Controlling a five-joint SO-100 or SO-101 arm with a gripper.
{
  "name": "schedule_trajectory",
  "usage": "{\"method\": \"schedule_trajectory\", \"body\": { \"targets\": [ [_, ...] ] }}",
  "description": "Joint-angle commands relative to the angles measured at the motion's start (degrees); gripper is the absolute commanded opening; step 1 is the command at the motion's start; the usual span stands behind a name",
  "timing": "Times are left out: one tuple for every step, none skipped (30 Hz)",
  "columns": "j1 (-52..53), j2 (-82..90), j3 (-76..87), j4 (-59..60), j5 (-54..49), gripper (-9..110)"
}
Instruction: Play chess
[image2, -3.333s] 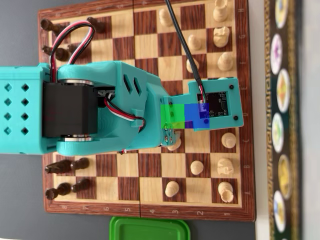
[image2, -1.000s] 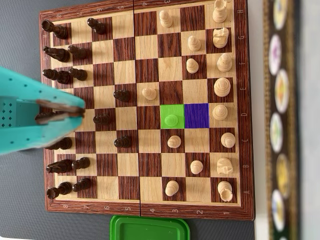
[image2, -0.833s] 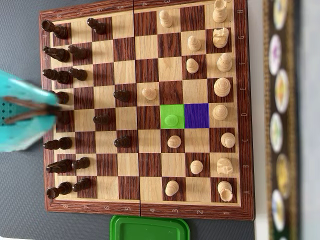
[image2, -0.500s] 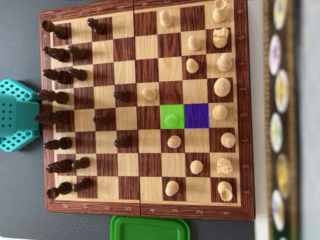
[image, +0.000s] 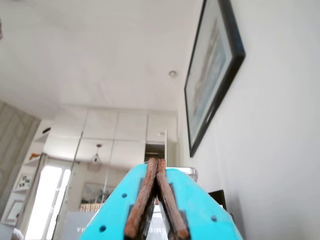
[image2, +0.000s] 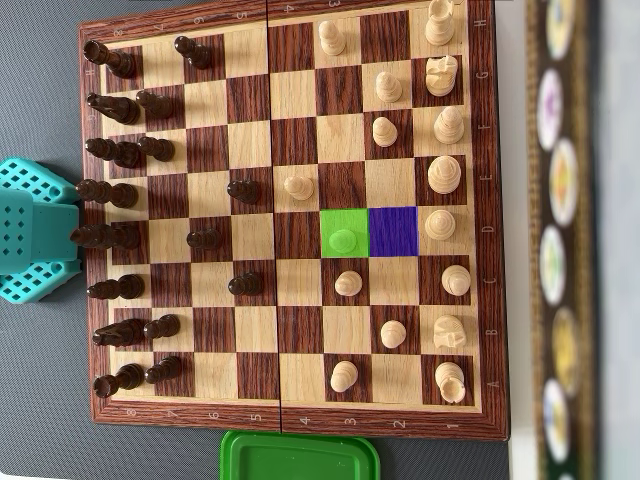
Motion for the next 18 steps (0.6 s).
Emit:
{"method": "schedule_trajectory", "body": {
  "targets": [
    [0.18,-0.44,2.11,-11.69,0.35,0],
    [0.18,-0.44,3.16,-15.03,0.35,0],
    [0.18,-0.44,4.22,-18.19,0.26,0],
    [0.18,-0.44,5.19,-20.92,0.0,0],
    [0.18,-0.44,6.15,-23.12,-0.09,0],
    [0.09,-0.44,6.86,-24.96,-0.09,0],
    [0.18,-0.44,6.86,-26.28,-0.18,0],
    [0.18,-0.44,6.94,-27.16,-0.26,0],
    [0.18,-0.44,6.94,-27.69,-0.26,0],
    [0.18,-0.44,6.94,-28.48,-0.26,0],
    [0.18,-0.44,6.94,-29.36,-0.26,0],
    [0.18,-0.44,6.94,-30.23,-0.26,0],
    [0.18,-0.44,6.94,-31.11,-0.26,0],
    [0.18,-0.44,6.94,-31.99,-0.26,0],
    [0.18,-0.44,6.94,-33.22,-0.26,0],
    [0.18,-0.44,6.94,-34.63,-0.35,0],
    [0.18,-0.44,6.94,-35.95,-0.88,0],
    [-0.18,-0.44,6.94,-37.27,-1.85,0]
  ]
}}
